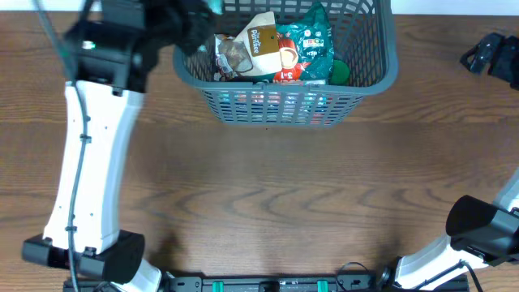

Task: Pack container
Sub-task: 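Carry the mint-green packet into the basket and release it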

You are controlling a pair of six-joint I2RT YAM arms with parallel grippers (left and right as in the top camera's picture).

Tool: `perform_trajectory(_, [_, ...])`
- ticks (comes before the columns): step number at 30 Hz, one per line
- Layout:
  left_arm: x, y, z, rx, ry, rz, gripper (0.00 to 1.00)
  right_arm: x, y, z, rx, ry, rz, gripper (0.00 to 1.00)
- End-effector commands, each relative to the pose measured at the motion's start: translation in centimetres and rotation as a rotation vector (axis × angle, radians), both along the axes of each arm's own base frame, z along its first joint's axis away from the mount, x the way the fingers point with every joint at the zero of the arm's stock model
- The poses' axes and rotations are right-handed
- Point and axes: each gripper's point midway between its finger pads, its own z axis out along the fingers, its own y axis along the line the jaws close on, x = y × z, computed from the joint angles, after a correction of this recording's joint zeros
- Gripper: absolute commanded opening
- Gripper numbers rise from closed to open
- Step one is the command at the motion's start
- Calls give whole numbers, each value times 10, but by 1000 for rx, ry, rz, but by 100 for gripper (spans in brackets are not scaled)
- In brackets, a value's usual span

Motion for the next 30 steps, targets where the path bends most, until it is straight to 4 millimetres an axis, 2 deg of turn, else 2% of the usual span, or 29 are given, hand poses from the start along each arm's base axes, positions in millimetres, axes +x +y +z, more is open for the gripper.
perform_trajectory(1, [15, -25, -21, 259, -117, -204, 6, 1, 3, -5, 1, 18, 18, 99])
perform_trajectory(4, [32, -43, -52, 279, -79, -240, 6, -1, 4, -6, 5, 26, 18, 99])
perform_trajectory(8, [51, -51, -120, 277, 82, -232, 6, -3, 5, -7, 9, 35, 18, 99])
perform_trajectory(11, [52, -53, -157, 299, 177, -244, 6, -3, 5, -7, 9, 36, 18, 99])
perform_trajectory(14, [51, -53, -181, 314, 240, -250, 7, -3, 5, -7, 8, 35, 18, 99])
perform_trajectory(15, [51, -51, -186, 318, 256, -250, 11, -3, 5, -7, 8, 35, 18, 99])
perform_trajectory(16, [52, -50, -191, 319, 269, -247, 25, -3, 5, -7, 9, 35, 18, 99])
perform_trajectory(17, [52, -48, -194, 319, 280, -244, 41, -3, 5, -7, 9, 35, 18, 99])
perform_trajectory(18, [52, -47, -196, 313, 288, -234, 50, -3, 5, -7, 8, 35, 18, 99])
perform_trajectory(20, [53, -47, -198, 300, 301, -218, 56, -3, 5, -7, 8, 35, 18, 99])
perform_trajectory(23, [52, -47, -197, 299, 302, -217, 78, -2, 5, -7, 8, 34, 18, 99])
perform_trajectory(27, [50, -46, -184, 289, 281, -210, 85, -2, 5, -7, 8, 33, 18, 99])
perform_trajectory(30, [50, -45, -149, 249, 204, -183, 91, -2, 5, -7, 8, 33, 18, 99])
